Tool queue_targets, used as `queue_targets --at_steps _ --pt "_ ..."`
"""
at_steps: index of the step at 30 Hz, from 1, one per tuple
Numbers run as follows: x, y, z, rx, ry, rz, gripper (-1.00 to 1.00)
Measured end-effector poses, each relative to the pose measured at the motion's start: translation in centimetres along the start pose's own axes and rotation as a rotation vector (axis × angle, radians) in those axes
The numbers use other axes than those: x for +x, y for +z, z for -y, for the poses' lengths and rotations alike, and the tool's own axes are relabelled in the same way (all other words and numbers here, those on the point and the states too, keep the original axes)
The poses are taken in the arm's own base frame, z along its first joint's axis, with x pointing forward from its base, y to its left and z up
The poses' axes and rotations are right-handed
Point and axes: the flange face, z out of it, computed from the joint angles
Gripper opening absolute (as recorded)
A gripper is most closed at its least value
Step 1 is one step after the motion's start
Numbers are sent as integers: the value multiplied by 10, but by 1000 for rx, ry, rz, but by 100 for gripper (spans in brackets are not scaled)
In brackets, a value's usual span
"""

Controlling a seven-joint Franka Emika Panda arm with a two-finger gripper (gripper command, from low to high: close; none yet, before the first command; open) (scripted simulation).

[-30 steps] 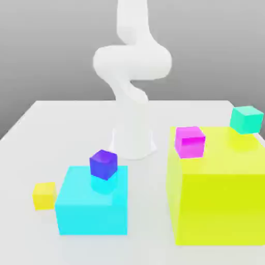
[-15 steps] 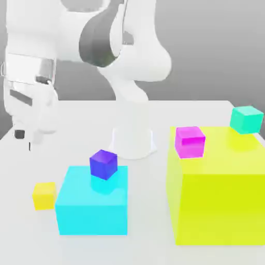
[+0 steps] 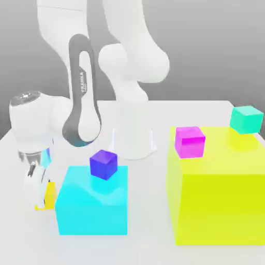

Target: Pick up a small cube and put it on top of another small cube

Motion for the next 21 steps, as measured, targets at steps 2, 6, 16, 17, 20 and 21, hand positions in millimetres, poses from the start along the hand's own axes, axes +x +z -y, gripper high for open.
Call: queue_targets --at_steps 2,6,16,17,20,21 --pt "0 0 0 1 0 0 -100" --pt "0 -12 1 1 0 1 -100" --pt "-66 -102 22 -6 -140 28 -100" --pt "-99 -116 20 -3 -192 35 -100" --pt "-170 -161 7 3 -281 57 -100" --pt "-194 -176 -3 3 -315 64 -100"
